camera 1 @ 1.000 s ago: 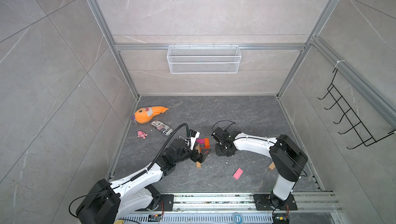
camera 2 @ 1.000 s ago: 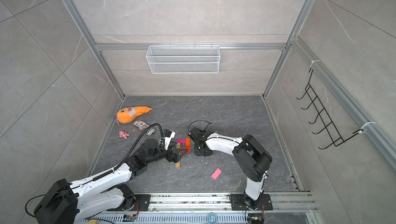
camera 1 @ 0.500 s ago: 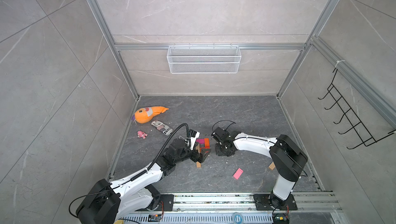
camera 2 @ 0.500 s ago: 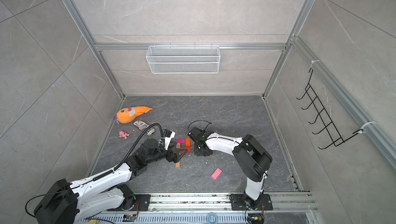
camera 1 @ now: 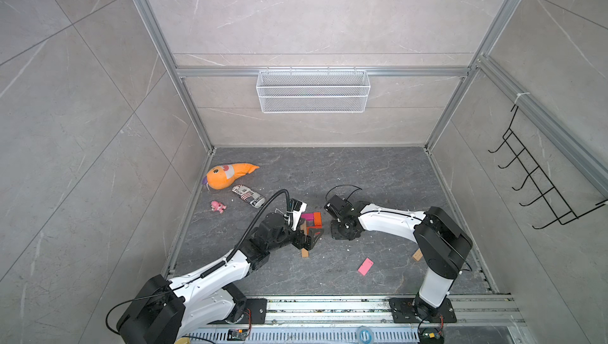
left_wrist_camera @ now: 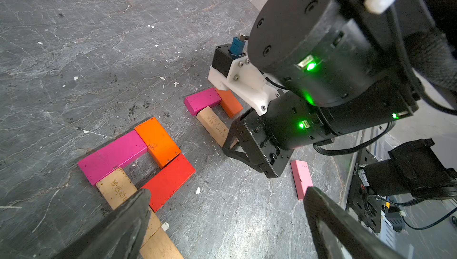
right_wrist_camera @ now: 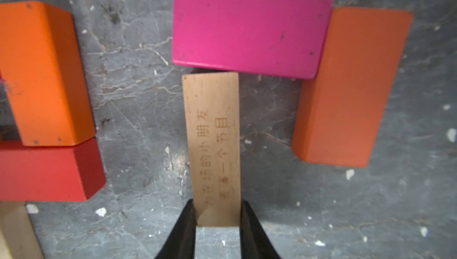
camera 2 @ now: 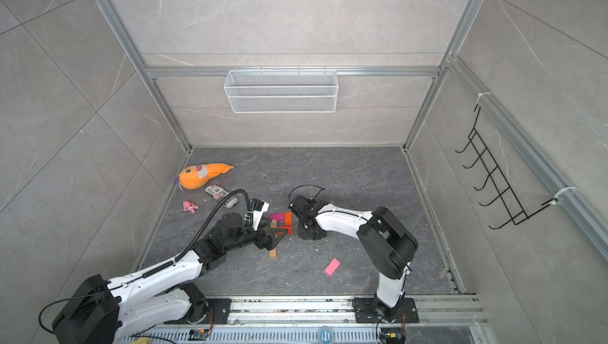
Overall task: Assemble the letter p with building blocks
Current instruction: Assemble the building block at the center of the board.
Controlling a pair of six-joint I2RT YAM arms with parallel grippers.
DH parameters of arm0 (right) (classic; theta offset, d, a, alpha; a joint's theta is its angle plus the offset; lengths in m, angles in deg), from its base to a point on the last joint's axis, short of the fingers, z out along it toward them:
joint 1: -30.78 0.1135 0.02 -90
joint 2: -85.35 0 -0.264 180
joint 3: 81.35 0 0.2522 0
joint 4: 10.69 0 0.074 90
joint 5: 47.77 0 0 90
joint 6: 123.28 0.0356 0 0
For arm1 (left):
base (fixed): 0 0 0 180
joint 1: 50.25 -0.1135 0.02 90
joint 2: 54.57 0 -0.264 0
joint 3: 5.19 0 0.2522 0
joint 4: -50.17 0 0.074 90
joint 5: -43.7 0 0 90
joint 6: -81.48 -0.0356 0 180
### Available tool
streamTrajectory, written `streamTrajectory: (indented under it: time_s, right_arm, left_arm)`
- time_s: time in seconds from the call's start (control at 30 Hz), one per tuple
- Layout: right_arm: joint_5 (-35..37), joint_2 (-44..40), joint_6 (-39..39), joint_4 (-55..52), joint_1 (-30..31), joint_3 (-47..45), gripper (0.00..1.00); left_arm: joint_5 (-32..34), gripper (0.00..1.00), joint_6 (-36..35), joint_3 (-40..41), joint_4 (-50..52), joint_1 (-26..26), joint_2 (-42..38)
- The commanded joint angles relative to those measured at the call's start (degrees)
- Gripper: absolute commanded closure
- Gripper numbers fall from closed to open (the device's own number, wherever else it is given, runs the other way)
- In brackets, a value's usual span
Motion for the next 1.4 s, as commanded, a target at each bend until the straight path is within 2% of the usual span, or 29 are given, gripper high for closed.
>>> streamTrajectory:
  time_s: [0.0, 0.57, 1.0, 1.37]
  right_arm:
    - [1.0, 0.4, 1.1, -1.3, 0.3, 1.3, 0.7]
    - [0.0, 1.1, 3.3, -2.1, 0.3, 1.7, 0.7]
    - [-1.3, 1.4, 4.3, -1.3, 0.3, 1.8, 0.61]
    - [-2.1, -2.4, 2.3, -2.1, 0.2, 2.8, 0.6]
  left_arm:
    - [-0.4, 0.0, -0.8, -2.3, -0.3, 0.1, -0.4]
    - [-0.4, 0.0, -0.8, -2.3, -0.2, 0.3, -0.9]
    - [-0.3, 0.0, -0.9, -2.4, 0.1, 0.4, -1.0]
    - [2.5, 0.01, -0.7, -1.9, 1.5, 0.4, -3.6]
